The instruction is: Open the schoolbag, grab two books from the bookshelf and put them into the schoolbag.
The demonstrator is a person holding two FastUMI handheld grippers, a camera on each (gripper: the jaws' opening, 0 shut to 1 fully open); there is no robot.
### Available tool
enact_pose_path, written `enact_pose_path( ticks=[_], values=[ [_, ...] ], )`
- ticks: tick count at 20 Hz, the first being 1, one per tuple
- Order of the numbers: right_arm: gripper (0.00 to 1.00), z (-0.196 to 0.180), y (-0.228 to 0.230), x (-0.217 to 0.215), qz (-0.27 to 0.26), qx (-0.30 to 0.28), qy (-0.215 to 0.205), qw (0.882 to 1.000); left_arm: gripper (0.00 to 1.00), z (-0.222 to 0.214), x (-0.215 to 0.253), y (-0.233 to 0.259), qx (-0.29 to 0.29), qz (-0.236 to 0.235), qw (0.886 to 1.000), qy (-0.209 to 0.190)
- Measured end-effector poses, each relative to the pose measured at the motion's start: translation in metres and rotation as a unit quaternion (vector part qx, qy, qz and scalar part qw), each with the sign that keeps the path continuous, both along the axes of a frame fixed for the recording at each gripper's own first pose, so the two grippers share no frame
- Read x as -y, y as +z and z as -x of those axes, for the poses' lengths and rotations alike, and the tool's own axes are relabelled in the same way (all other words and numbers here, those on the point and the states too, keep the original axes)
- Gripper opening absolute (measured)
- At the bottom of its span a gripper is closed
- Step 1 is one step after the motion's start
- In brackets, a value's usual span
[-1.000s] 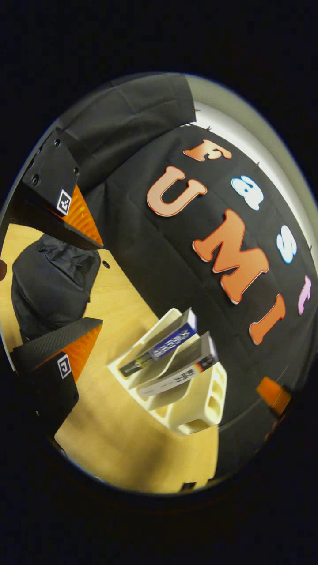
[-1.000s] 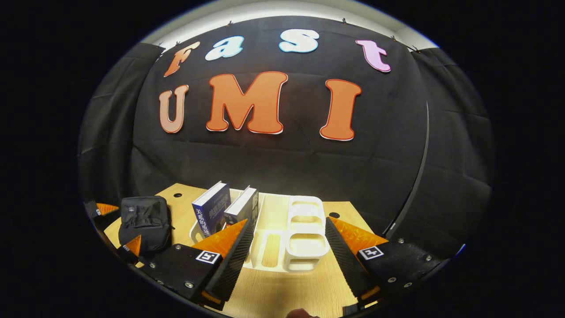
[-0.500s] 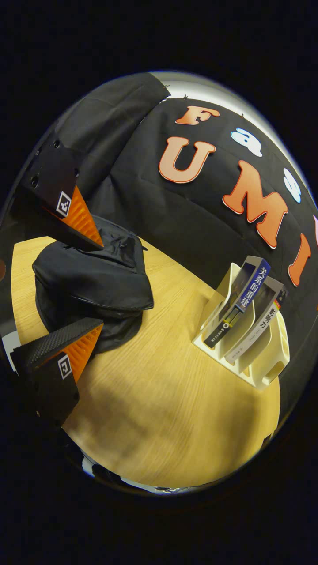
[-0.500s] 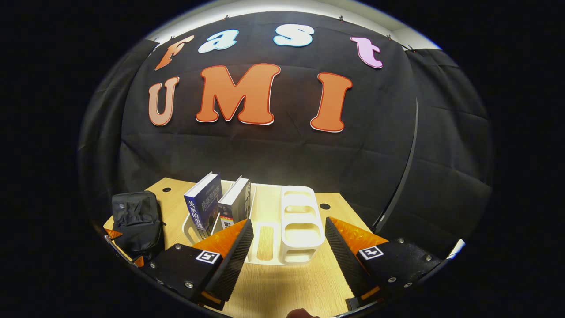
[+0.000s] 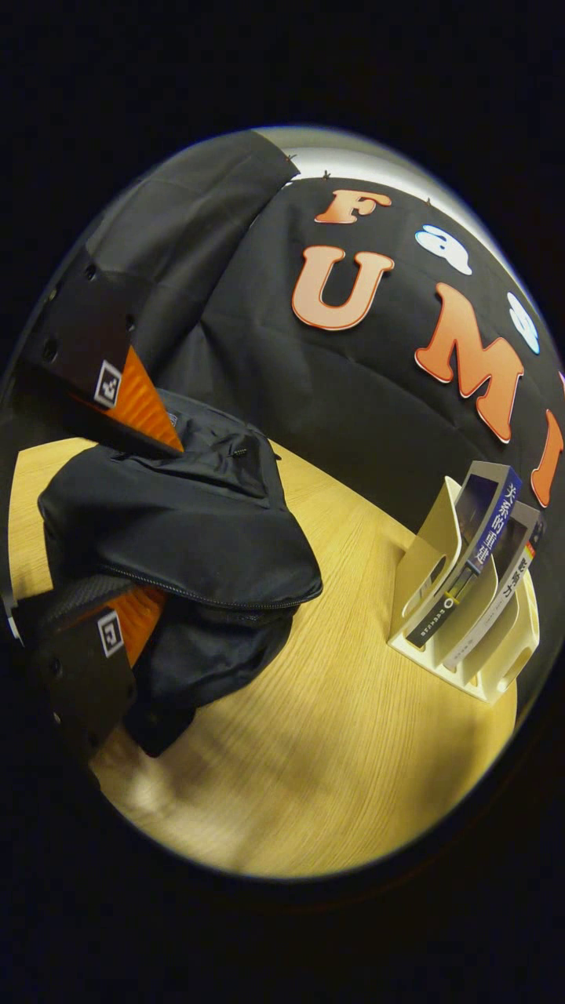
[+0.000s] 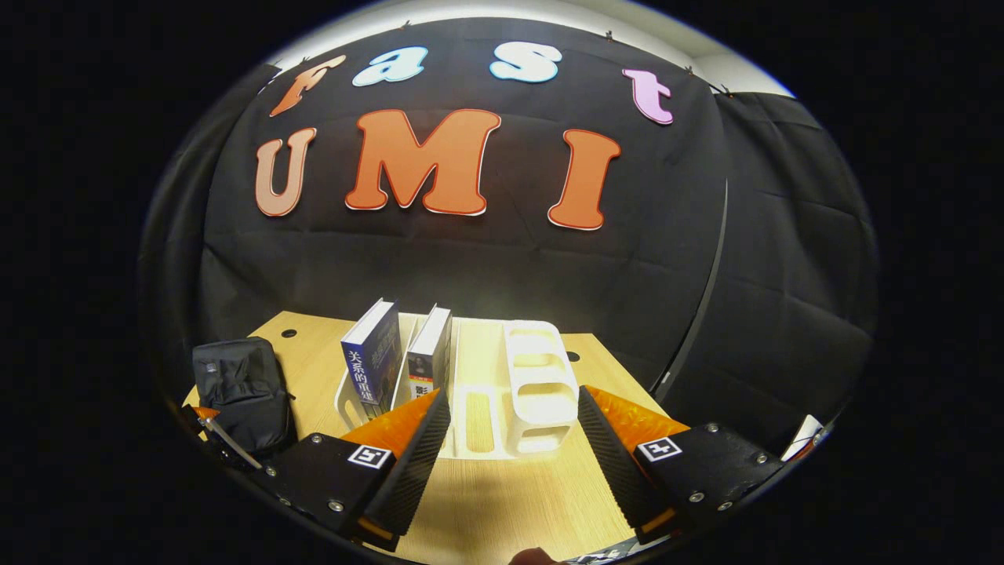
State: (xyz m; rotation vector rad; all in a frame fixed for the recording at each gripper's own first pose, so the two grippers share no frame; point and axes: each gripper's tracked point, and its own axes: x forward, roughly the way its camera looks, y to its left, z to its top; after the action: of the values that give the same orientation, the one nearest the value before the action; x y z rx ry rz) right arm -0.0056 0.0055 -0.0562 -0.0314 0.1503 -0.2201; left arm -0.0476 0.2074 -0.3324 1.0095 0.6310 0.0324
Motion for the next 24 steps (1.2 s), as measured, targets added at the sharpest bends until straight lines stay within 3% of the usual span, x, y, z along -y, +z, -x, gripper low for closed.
enact_pose_path(
  ticks=[1,3,5,6,13,15,19,24],
  values=[
    [0.98,0.0,0.0,-0.003,0.002,-0.004,0.004,1.0,0.71,-0.002,-0.001,-0.003,-0.012,0.01,1.0,-0.001],
    [0.98,-0.003,0.002,-0.007,0.012,-0.011,0.015,1.0,0.55,-0.003,0.002,-0.001,-0.037,0.032,0.999,0.0],
    [0.98,-0.015,0.004,-0.008,0.023,-0.02,0.032,0.999,0.23,-0.006,0.0,0.01,-0.05,0.039,0.998,0.001],
    [0.98,-0.022,0.002,-0.011,0.024,-0.025,0.046,0.998,0.12,-0.007,-0.001,0.016,-0.06,0.041,0.997,0.001],
    [0.98,-0.085,0.019,-0.05,0.03,-0.04,0.152,0.987,0.08,-0.019,-0.01,0.055,-0.122,0.137,0.982,0.044],
    [0.98,-0.097,0.025,-0.061,0.038,-0.052,0.166,0.984,0.08,-0.024,-0.013,0.065,-0.136,0.163,0.976,0.049],
    [0.98,-0.114,0.022,-0.09,0.042,-0.097,0.195,0.975,0.08,-0.034,-0.018,0.084,-0.171,0.205,0.963,0.024],
    [0.98,-0.135,0.011,-0.117,0.039,-0.153,0.184,0.97,0.07,-0.043,-0.032,0.107,-0.225,0.263,0.938,-0.011]
  ],
)
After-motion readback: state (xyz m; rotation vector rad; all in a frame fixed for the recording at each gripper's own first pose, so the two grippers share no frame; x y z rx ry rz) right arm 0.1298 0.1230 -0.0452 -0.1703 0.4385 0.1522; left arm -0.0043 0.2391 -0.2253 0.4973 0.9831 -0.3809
